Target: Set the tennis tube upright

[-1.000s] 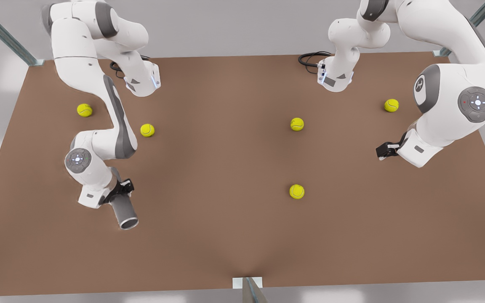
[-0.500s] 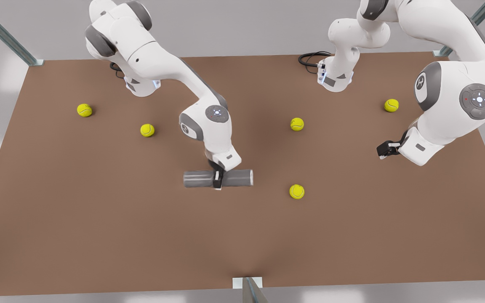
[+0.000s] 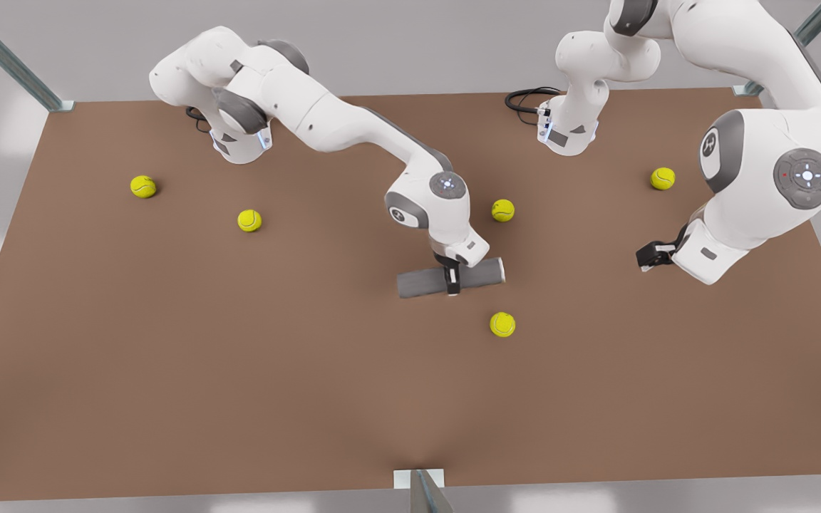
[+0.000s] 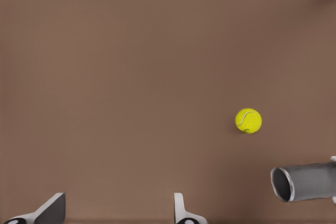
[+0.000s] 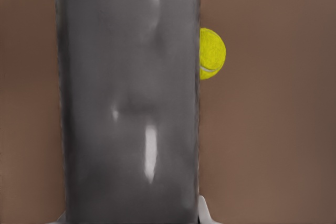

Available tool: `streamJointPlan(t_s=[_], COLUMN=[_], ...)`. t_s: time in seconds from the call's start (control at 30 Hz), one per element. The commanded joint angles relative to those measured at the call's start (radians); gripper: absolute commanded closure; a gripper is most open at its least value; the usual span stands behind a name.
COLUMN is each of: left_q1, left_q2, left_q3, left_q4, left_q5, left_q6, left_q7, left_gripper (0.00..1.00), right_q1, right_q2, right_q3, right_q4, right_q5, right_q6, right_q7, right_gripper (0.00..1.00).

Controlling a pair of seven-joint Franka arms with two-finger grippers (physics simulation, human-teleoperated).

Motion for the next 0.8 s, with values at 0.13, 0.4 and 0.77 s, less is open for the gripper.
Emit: streamJointPlan(t_s=[0.13, 0.4, 0.77], left_q1=[0.0, 0.0, -0.043], left_q2=[0.002, 0.002, -0.006], left_q3=[0.0, 0.0, -0.006], left_q4=[-0.001, -0.001, 0.004], left_q5=[0.001, 0.001, -0.007], left_q6=[0.003, 0.003, -0.001], left_q7=[-0.002, -0.004, -0.404], left_gripper=[0.0, 0.0, 0.0], right_q1=[0.012, 0.031, 0.031], right_q2=[0.061, 0.107, 0.042], right_q3=[-0.002, -0.004, -0.004], right_q4=[0.019, 0.023, 0.016], right_q5=[0.029, 0.029, 0.052], right_q6=[0.02, 0.063, 0.025], right_q7=[0.131, 0.131, 0.131], right_gripper=[0.38, 0.38, 0.0])
